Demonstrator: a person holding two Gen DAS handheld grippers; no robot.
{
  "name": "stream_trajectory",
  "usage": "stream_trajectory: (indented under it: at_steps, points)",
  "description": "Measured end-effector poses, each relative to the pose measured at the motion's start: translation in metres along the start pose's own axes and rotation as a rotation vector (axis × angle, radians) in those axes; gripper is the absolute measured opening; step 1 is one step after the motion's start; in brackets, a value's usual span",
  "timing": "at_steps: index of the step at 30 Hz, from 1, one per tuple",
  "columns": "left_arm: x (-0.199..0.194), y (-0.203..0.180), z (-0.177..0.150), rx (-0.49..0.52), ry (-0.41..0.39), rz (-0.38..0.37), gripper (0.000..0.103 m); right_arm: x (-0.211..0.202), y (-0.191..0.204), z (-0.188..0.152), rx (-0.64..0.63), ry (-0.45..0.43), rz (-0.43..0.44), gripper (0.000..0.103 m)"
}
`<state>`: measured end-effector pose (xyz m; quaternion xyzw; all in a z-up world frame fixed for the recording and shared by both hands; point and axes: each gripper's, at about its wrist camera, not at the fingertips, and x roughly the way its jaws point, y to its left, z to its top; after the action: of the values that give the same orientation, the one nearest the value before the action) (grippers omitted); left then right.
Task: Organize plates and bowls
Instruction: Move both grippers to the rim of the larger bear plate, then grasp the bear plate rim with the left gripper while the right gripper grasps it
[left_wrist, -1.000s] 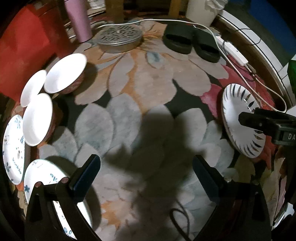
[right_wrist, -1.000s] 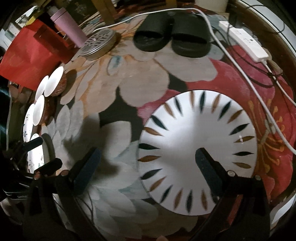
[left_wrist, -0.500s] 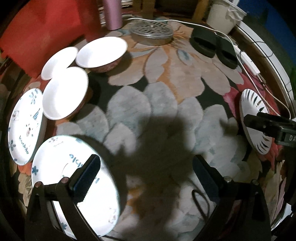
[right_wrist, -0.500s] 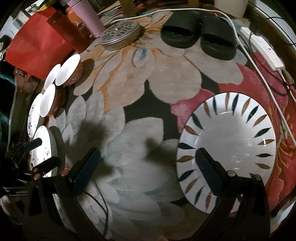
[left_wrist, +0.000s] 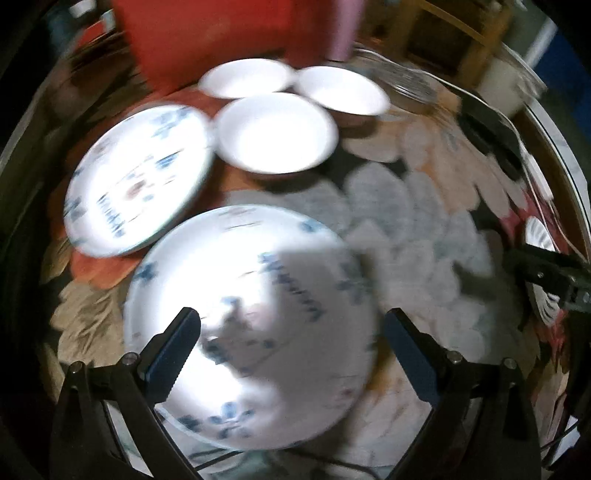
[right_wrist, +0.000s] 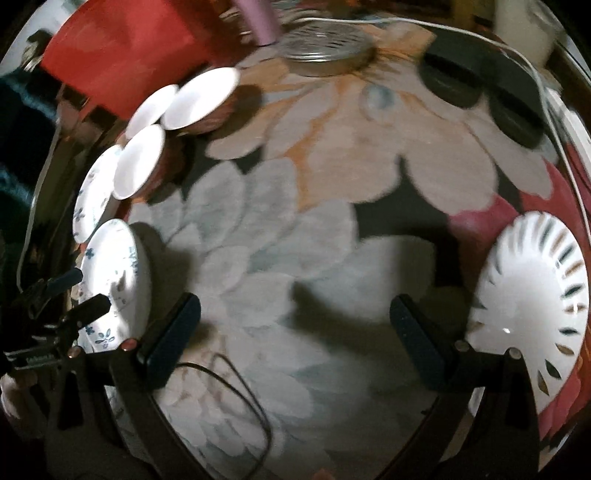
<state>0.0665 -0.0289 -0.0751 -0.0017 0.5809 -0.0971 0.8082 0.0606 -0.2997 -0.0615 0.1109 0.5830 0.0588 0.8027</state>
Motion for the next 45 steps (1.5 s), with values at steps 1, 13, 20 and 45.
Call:
stream_trajectory:
  at_steps: [1,13,20,45]
  points:
    - [-0.001,0.009,-0.003,-0.021,0.0,0.006,0.1,0.003,0.01,0.002,-0.023,-0.003,0.012,0.103]
    - [0.003,0.08,-0.035,-0.154,0.019,0.054,0.1,0.051,0.1,0.009,-0.175,0.09,0.111,0.103]
    - [0.005,0.101,-0.047,-0.211,0.023,0.029,0.1,0.072,0.131,0.006,-0.215,0.132,0.133,0.099]
    - [0.03,0.099,-0.044,-0.196,0.068,-0.057,0.027,0.099,0.148,0.005,-0.295,0.158,0.116,0.014]
